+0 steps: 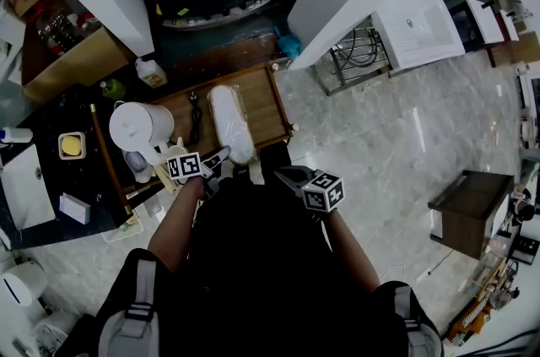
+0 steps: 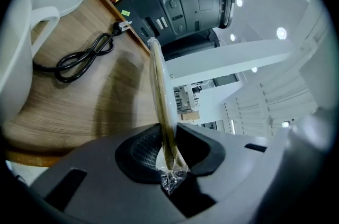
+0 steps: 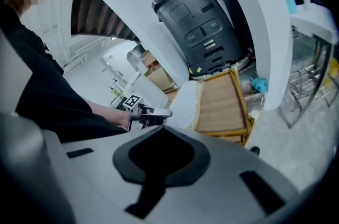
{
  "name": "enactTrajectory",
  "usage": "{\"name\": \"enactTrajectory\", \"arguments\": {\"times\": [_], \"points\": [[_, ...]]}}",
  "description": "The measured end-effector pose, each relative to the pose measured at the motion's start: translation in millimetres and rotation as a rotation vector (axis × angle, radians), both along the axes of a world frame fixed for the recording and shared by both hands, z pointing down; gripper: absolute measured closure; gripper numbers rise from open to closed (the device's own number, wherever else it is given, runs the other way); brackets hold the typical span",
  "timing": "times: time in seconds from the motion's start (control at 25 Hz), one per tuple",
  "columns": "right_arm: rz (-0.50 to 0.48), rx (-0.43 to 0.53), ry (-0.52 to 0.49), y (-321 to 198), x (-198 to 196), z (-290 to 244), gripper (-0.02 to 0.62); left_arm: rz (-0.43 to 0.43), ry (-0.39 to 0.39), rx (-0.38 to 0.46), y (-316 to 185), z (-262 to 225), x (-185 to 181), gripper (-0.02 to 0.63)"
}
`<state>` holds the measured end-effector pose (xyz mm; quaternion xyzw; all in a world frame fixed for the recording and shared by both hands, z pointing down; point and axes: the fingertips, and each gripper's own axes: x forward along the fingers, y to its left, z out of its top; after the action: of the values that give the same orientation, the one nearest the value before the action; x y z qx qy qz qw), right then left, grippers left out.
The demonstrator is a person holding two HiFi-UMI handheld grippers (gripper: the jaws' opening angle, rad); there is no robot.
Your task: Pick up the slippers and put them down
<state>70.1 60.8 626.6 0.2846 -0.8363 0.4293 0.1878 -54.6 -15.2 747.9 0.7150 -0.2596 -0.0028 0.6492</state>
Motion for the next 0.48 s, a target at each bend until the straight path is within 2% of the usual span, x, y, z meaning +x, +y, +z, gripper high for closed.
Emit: {"name": "enactTrajectory", "arguments": {"times": [0.48], "points": [[0.007, -0.005, 0.013, 2, 6, 4, 0.588, 0.001, -0.041, -0.048, 0, 21, 1, 0.518]]}}
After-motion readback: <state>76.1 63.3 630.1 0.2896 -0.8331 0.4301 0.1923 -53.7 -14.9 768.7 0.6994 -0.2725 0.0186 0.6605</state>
